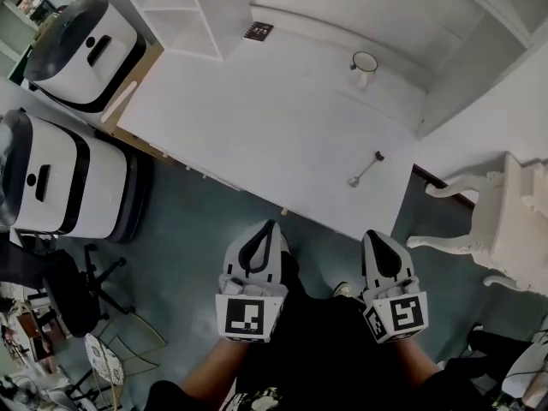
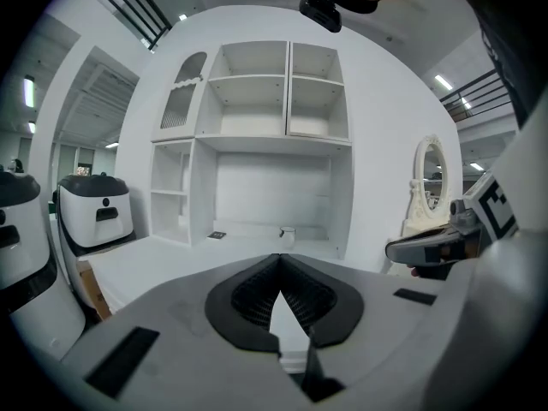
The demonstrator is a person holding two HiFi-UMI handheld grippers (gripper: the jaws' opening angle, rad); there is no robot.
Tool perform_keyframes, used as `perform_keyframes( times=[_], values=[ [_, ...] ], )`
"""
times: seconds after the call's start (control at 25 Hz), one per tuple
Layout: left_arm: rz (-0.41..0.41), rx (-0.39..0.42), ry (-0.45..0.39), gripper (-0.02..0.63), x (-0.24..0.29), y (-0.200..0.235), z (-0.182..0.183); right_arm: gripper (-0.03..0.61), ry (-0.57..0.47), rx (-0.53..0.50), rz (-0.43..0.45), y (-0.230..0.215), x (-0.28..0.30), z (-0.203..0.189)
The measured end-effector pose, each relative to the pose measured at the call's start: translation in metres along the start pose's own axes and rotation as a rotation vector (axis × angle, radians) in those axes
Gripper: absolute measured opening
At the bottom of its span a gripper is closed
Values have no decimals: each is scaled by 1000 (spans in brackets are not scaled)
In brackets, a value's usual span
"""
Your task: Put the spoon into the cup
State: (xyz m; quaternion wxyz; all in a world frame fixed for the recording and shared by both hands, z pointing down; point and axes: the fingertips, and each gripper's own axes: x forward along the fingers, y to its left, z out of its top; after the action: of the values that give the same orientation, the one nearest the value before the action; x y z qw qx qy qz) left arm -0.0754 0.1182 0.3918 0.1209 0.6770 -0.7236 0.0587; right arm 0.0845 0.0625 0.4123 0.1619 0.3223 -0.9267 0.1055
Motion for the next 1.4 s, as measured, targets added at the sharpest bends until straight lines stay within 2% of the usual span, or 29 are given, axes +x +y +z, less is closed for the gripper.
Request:
perform_keyframes(
  times=[0.08, 0.24, 0.44, 0.56, 0.64, 0.8, 0.88, 0.96, 1.16, 1.4],
  values=[
    [-22, 11, -12, 8, 5, 13, 8, 61, -5, -16, -13, 10, 13, 7],
    [-80, 27, 15, 8, 14, 38, 13, 61, 6, 74, -47, 20, 37, 10],
    [-167, 45, 61, 8, 39, 57, 8, 61, -1, 114, -176, 6, 43, 12],
    [-264, 106, 76, 8, 65, 47, 8, 61, -3, 164, -276, -12, 34, 7],
    [-308, 117, 75, 8, 79, 34, 12, 61, 4, 194, -328, -24, 21, 0],
    [-334, 122, 72, 8, 99, 12, 15, 61, 48, 230, -387, -47, 4, -17],
    [-334, 118, 79, 8, 105, 4, 15, 61, 65, 246, -381, -56, 7, -24],
    [-332, 125, 82, 8, 107, 1, 15, 61, 88, 256, -336, -59, 16, -30],
    [-265, 142, 98, 8, 109, 3, 20, 61, 126, 237, -236, -74, 40, -27],
    [-181, 146, 111, 8, 120, -1, 25, 62, 180, 162, -224, -114, 55, -22]
  ],
)
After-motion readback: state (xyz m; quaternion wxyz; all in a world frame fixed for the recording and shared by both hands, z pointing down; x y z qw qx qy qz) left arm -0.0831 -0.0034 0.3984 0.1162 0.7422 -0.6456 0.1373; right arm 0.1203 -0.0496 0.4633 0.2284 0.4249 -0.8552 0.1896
